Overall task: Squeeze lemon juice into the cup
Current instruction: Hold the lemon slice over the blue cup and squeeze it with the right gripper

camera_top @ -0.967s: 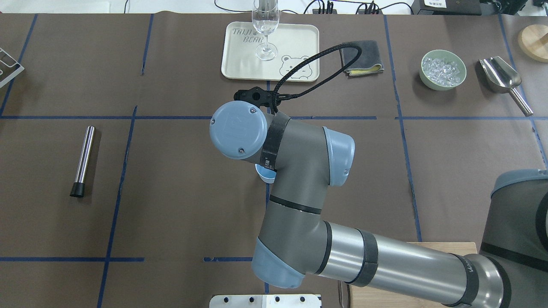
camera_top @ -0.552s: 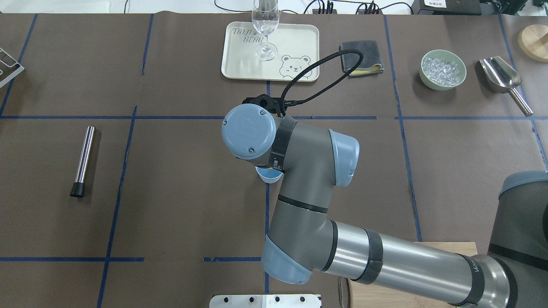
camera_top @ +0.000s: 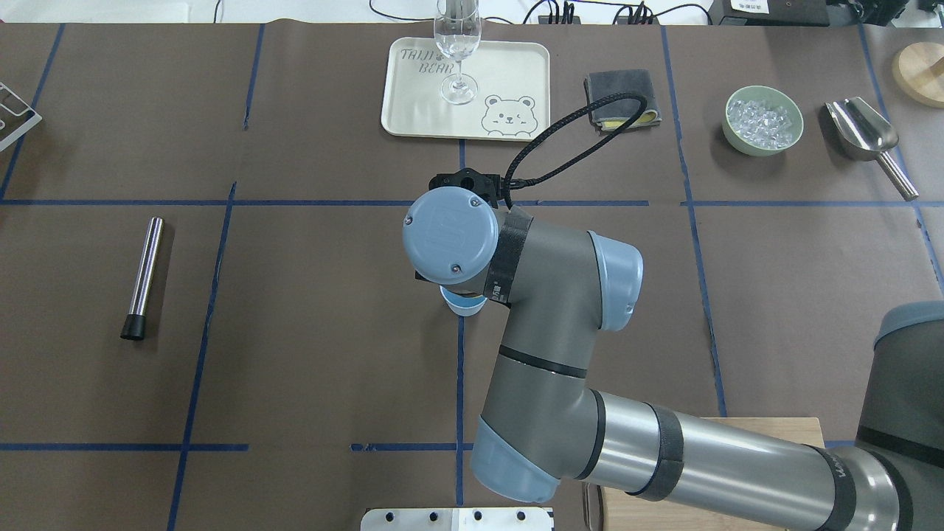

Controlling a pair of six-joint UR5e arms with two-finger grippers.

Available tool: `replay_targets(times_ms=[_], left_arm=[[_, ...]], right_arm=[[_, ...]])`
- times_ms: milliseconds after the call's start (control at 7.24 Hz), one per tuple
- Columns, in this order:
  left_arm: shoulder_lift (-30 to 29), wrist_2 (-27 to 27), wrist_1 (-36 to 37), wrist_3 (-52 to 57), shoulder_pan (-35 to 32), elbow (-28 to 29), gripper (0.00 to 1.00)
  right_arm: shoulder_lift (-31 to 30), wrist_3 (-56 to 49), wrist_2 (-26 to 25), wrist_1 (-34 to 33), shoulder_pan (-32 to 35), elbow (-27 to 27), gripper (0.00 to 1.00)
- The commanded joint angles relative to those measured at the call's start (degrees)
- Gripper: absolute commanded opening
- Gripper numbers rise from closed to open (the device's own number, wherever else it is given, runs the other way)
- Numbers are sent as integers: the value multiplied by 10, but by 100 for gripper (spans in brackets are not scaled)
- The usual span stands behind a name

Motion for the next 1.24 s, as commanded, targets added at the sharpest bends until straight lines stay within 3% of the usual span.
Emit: replay_targets(times_ms=[0, 276, 829, 1105], left_arm=[[0, 0, 1, 0, 0, 0, 100], [0, 0, 1, 0, 0, 1, 100], [0, 0, 1, 0, 0, 1, 100], [0, 0, 1, 0, 0, 1, 100]], right_arm=[[1, -1, -1, 2, 0, -3, 46], [2, -7, -1, 2, 0, -4, 55], [7, -9, -4, 3, 0, -4, 57], [7, -9, -4, 3, 0, -4, 75]])
